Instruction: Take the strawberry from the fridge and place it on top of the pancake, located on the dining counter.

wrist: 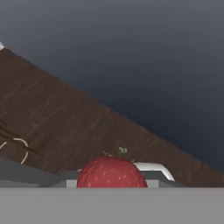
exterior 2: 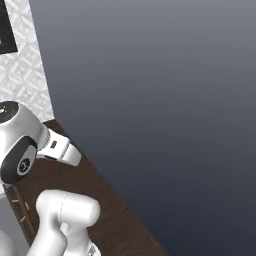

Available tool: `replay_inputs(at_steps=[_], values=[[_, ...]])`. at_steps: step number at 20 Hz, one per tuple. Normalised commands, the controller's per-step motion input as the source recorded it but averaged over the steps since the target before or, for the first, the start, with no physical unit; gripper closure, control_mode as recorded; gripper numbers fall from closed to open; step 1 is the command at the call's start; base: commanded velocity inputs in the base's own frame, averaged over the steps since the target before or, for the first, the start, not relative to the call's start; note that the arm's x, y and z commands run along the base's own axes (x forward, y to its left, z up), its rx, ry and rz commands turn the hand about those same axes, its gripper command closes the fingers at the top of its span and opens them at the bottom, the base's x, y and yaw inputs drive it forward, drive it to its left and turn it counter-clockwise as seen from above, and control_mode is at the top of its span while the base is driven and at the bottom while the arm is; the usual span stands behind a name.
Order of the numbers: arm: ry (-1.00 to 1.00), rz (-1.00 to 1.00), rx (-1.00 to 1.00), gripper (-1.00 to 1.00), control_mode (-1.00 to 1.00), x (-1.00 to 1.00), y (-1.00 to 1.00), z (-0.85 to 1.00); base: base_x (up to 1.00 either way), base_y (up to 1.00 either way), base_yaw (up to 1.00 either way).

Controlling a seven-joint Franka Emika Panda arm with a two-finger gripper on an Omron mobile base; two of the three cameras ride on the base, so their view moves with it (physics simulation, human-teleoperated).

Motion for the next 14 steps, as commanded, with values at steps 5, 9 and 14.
replay_inputs(at_steps=[5,9,14], values=[[0.00,0.00,0.00,1.00,1.00,0.00,0.00,0.00,0.98,-0.45,0.79],[0.00,0.00,0.00,1.00,1.00,0.00,0.00,0.00,0.80,-0.32,0.87],[0.00,0.00,0.00,1.00,1.00,0.00,0.00,0.00,0.80,-0.34,0.87]])
